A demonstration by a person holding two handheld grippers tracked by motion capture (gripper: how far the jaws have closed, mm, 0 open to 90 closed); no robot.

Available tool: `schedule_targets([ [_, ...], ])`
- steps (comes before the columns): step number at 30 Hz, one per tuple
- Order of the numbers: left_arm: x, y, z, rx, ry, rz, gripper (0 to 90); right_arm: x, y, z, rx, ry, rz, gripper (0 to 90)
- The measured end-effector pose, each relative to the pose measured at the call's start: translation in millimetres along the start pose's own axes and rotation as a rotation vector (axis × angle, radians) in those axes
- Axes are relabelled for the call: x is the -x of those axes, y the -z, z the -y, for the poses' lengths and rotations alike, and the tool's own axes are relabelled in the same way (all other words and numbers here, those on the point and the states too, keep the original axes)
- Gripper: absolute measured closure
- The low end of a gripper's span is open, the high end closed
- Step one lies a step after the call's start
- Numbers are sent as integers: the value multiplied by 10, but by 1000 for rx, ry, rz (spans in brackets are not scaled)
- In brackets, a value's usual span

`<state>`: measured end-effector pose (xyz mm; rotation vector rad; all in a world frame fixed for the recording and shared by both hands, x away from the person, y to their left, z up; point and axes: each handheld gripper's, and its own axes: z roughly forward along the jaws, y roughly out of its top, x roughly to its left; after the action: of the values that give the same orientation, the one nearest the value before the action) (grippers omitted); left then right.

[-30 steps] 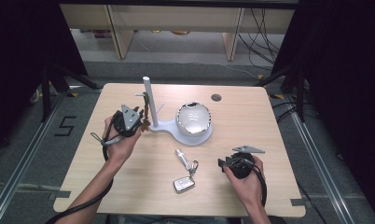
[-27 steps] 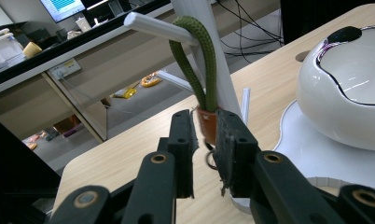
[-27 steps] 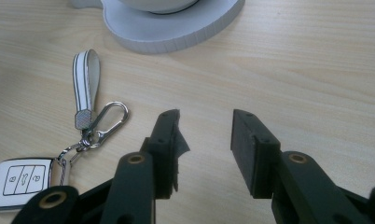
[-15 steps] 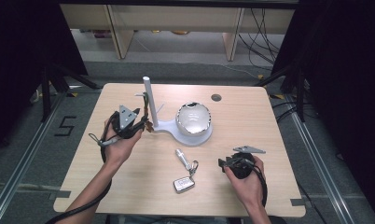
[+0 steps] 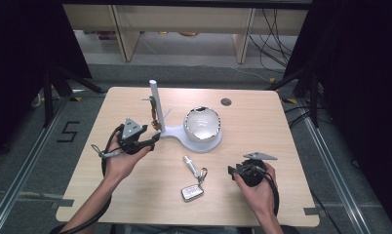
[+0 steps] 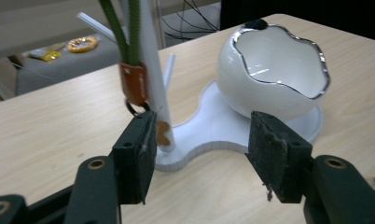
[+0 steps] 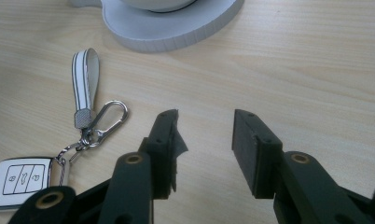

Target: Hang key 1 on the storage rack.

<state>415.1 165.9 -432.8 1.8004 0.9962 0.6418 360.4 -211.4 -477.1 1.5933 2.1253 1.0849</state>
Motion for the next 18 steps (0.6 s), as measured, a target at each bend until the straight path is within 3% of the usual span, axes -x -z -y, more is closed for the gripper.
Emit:
schedule_targets([
  [5,94,35,49,-31,13,57,398,6,4,0,-9,-13,9,607],
  [9,225,50,70,-69,0,148,398,16,-3,-4,-4,-3,11,606],
  [10,263,52,70,-78,-9,173,400,17,-3,-4,-3,-2,12,606],
  [14,369,59,71,-121,-61,208,406,23,9,-9,-6,-1,3,606],
  [18,479,52,94,-162,-74,252,417,14,1,-15,-3,0,9,605],
])
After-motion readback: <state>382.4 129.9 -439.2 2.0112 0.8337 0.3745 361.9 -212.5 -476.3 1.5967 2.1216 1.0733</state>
